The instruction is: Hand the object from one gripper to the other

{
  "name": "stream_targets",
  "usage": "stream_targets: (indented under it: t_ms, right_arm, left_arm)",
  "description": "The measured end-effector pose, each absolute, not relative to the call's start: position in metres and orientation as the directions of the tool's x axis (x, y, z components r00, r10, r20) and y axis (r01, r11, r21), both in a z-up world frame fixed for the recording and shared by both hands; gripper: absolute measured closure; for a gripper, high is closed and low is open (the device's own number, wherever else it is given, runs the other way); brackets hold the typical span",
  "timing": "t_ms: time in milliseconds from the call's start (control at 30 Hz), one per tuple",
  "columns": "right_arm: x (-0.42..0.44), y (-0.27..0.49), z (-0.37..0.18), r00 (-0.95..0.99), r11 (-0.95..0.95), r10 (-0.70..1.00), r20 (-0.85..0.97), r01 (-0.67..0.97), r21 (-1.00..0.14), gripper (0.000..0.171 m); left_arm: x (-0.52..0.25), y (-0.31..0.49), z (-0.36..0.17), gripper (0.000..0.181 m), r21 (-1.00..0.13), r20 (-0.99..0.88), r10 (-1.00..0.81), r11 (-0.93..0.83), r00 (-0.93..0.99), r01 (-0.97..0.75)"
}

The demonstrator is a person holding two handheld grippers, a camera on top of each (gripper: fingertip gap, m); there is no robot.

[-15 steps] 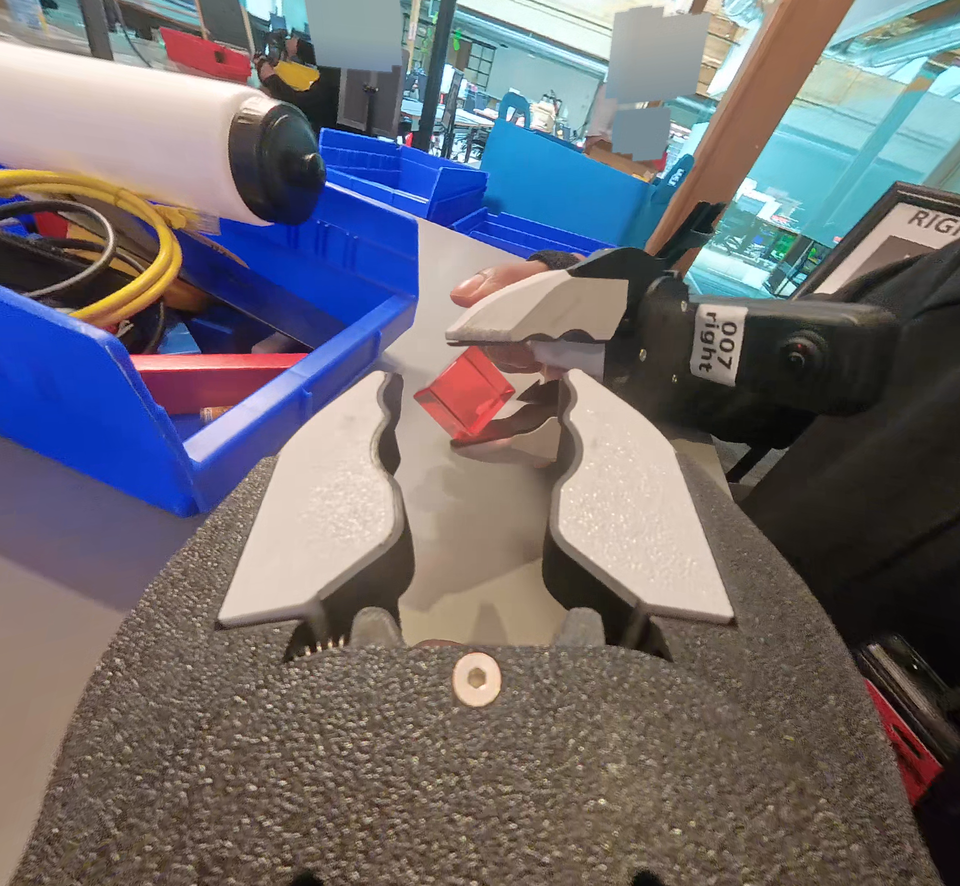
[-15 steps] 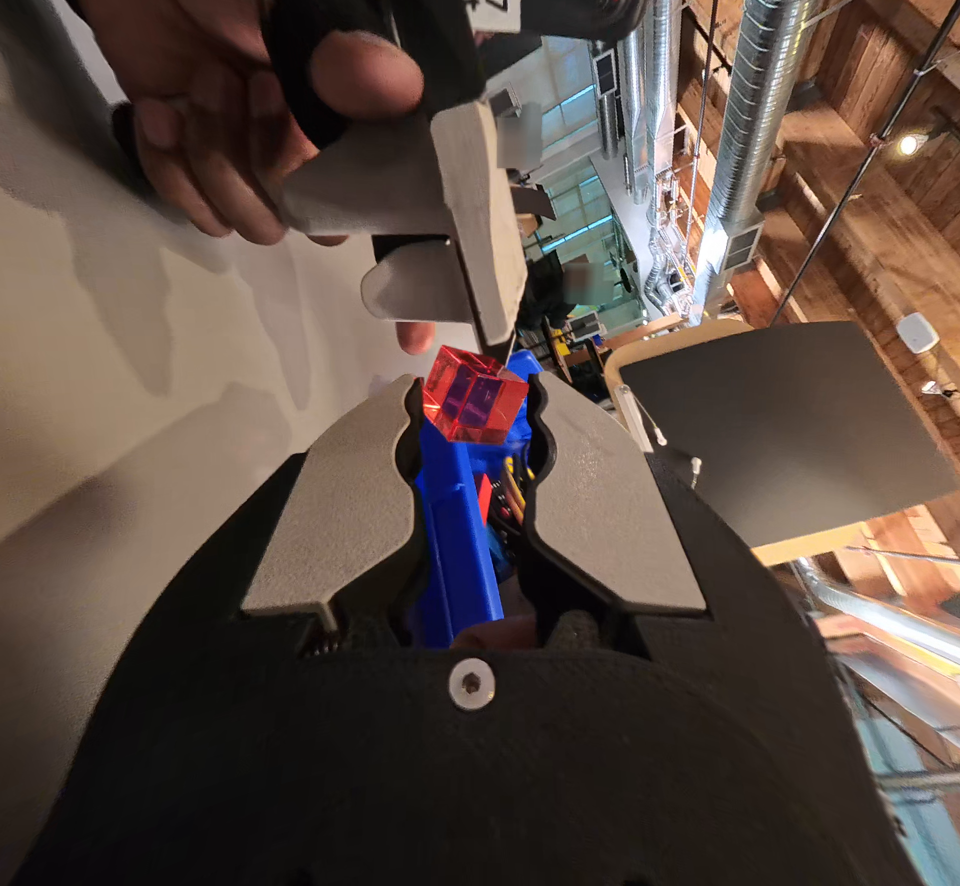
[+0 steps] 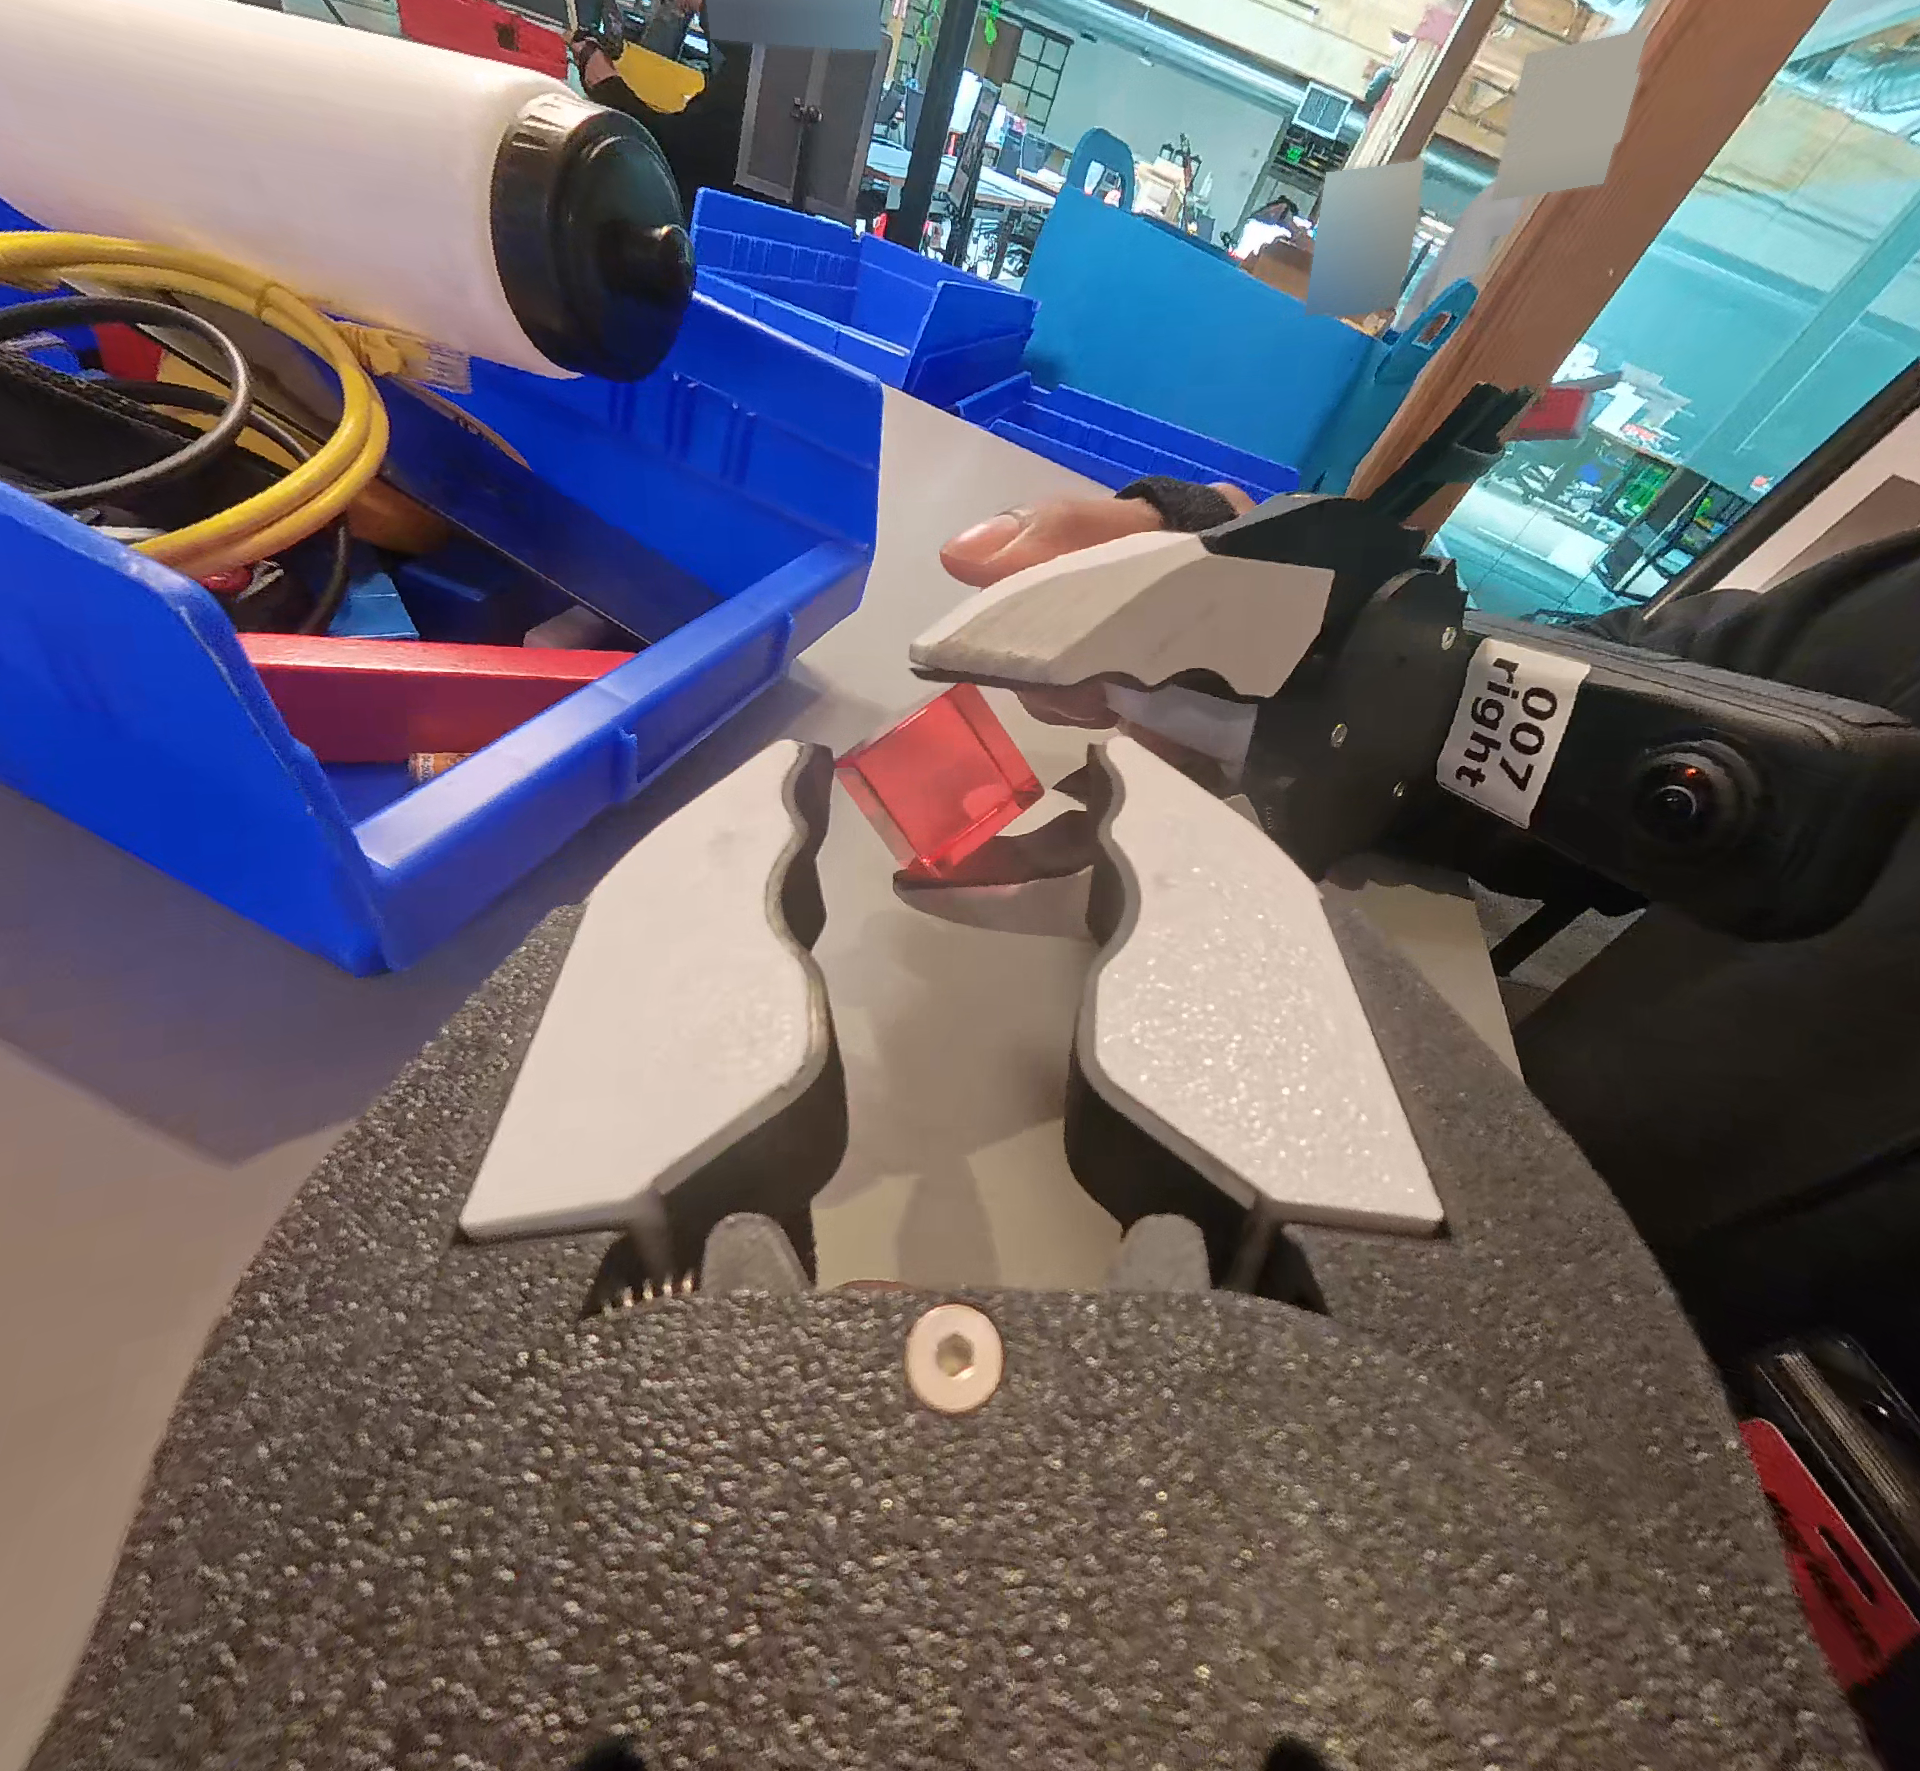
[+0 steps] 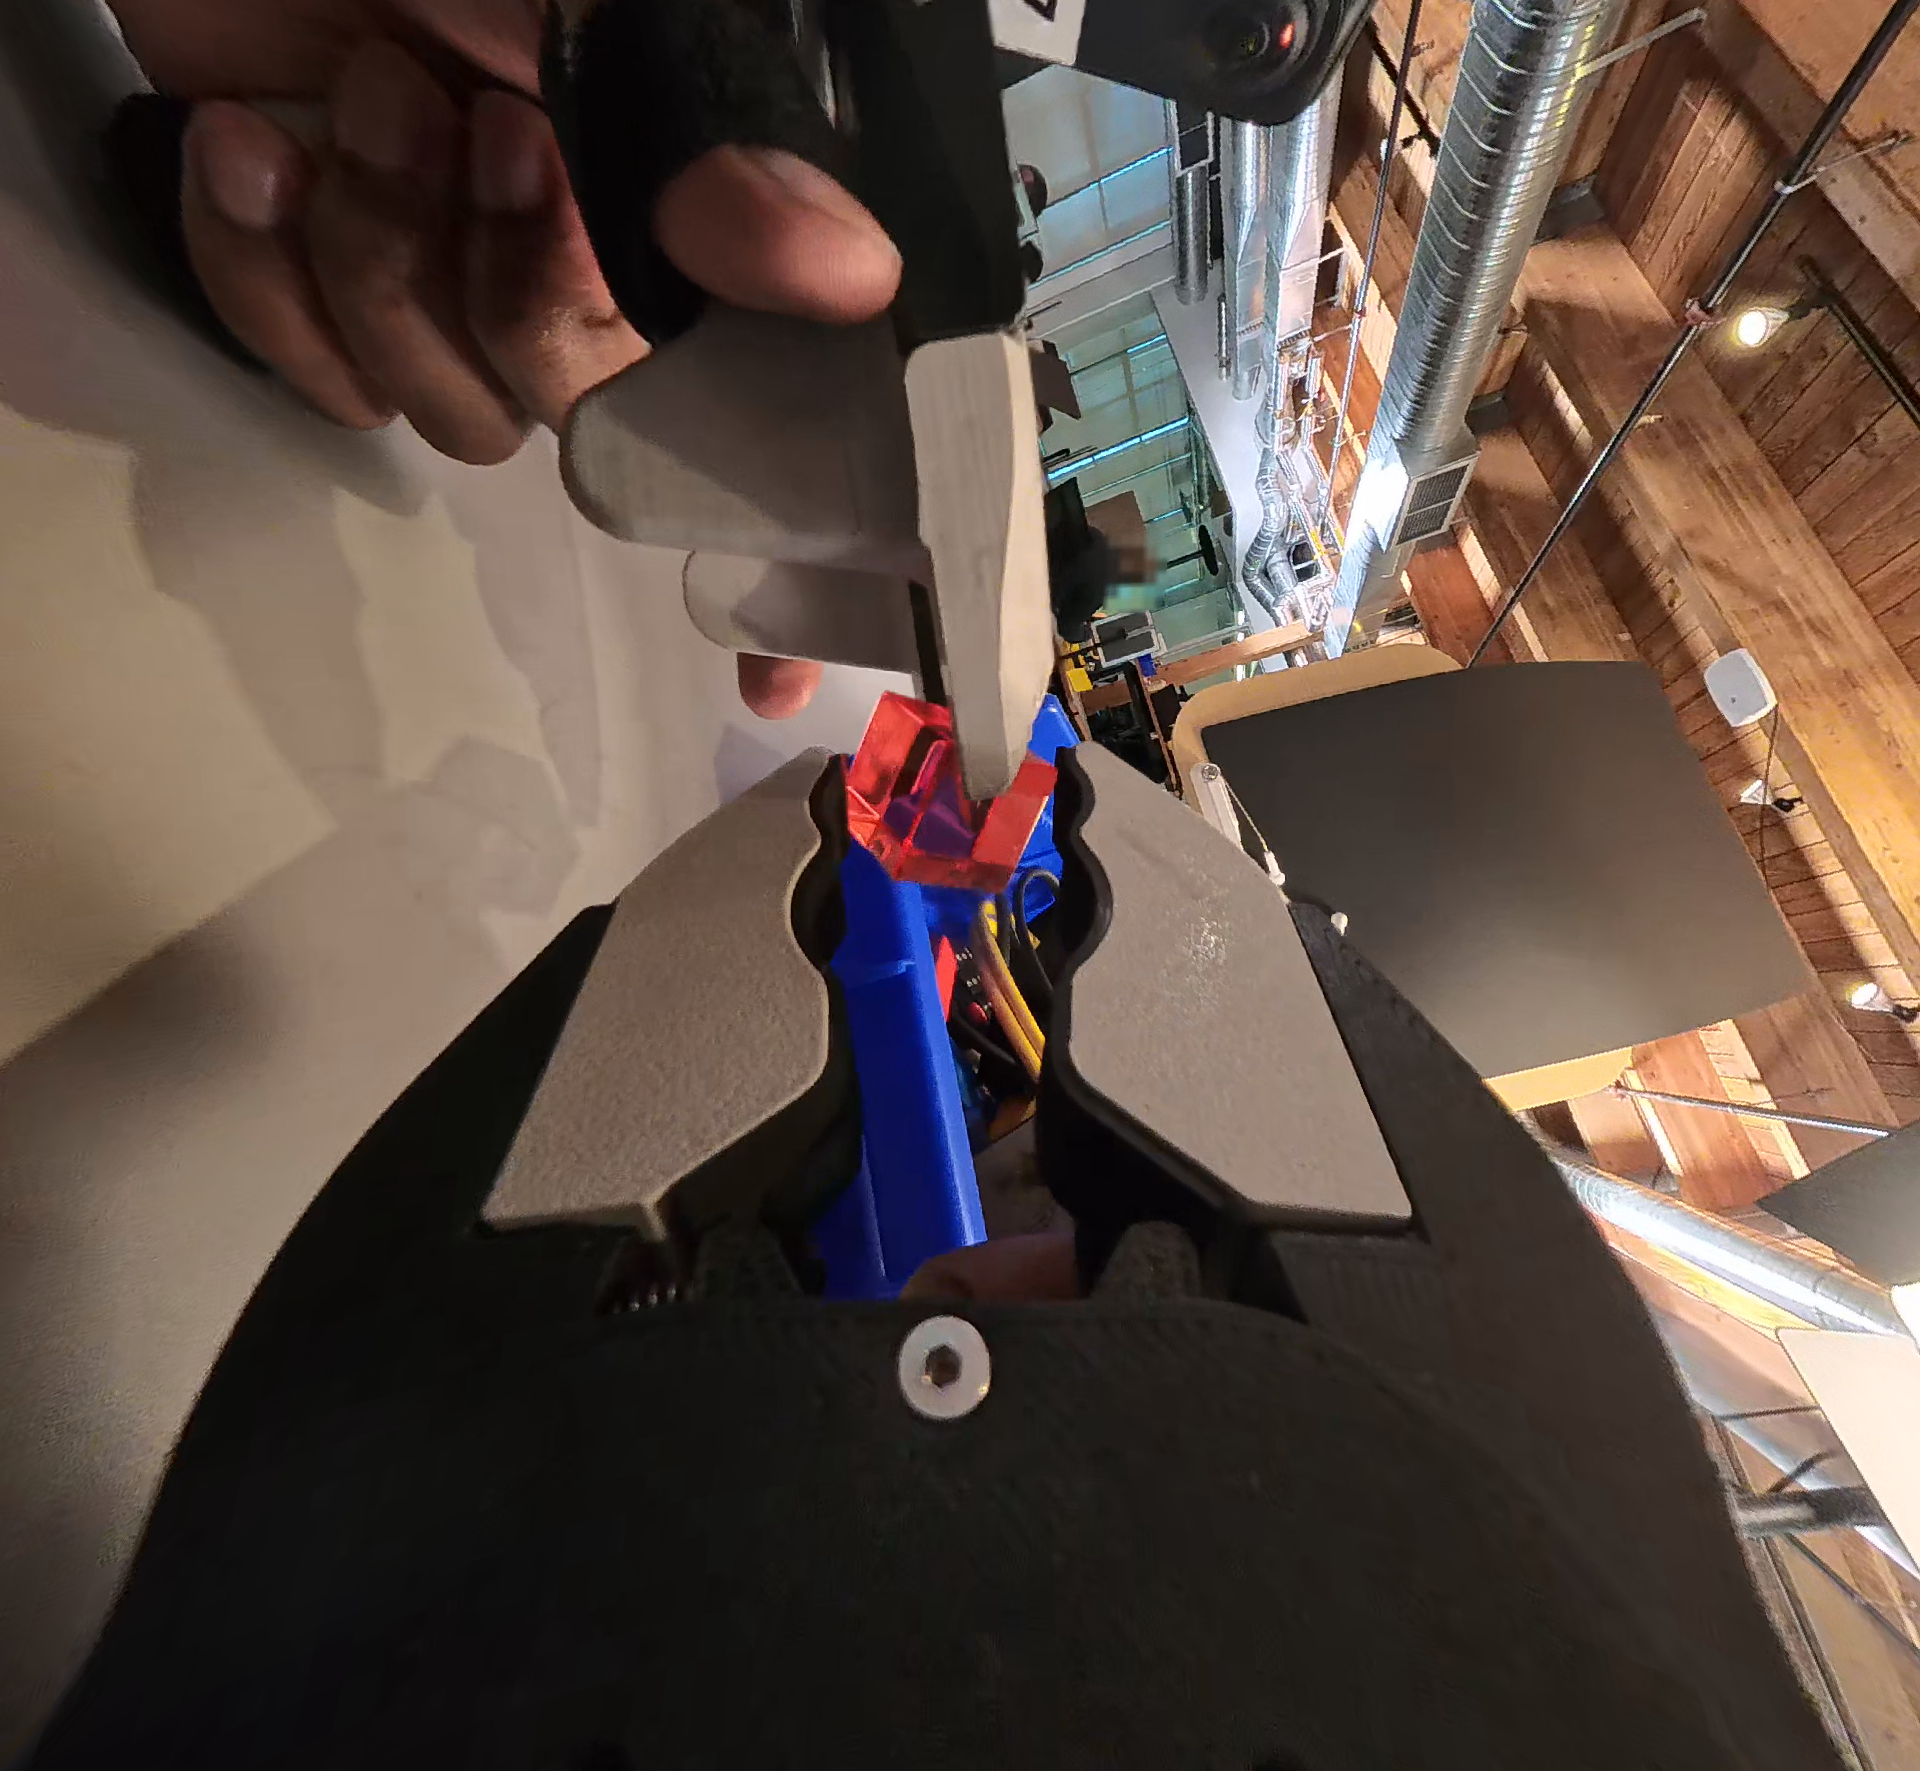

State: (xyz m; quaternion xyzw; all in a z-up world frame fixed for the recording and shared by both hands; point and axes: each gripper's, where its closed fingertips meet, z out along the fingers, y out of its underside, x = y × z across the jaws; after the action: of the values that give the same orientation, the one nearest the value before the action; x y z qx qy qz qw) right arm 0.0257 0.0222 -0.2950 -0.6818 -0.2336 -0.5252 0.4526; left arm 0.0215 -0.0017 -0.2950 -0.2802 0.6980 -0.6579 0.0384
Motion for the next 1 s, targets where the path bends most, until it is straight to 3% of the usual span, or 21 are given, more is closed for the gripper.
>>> stream_targets:
  t_ms: [400, 700, 867, 1000]
  right_arm:
    - [0.015, 0.022, -0.285, 0.348, -0.399, -0.186, 0.919, 0.828, -0.395, 0.134]
    - [0.014, 0.022, -0.283, 0.377, -0.373, -0.197, 0.905, 0.825, -0.425, 0.135]
    - [0.021, 0.017, -0.283, 0.582, -0.307, -0.214, 0.785, 0.723, -0.619, 0.133]
    - [0.025, 0.016, -0.293, 0.812, -0.254, -0.147, 0.565, 0.521, -0.815, 0.130]
  left_arm:
    - [0.011, -0.006, -0.296, 0.132, -0.900, 0.422, -0.326, -0.042, -0.846, -0.433]
    - [0.013, -0.005, -0.293, 0.137, -0.929, 0.356, -0.363, -0.033, -0.861, -0.370]
    - [0.028, 0.012, -0.287, 0.137, -0.989, -0.053, -0.565, 0.143, -0.824, -0.035]
    - [0.035, 0.028, -0.279, 0.137, -0.849, -0.518, -0.596, 0.443, -0.613, 0.287]
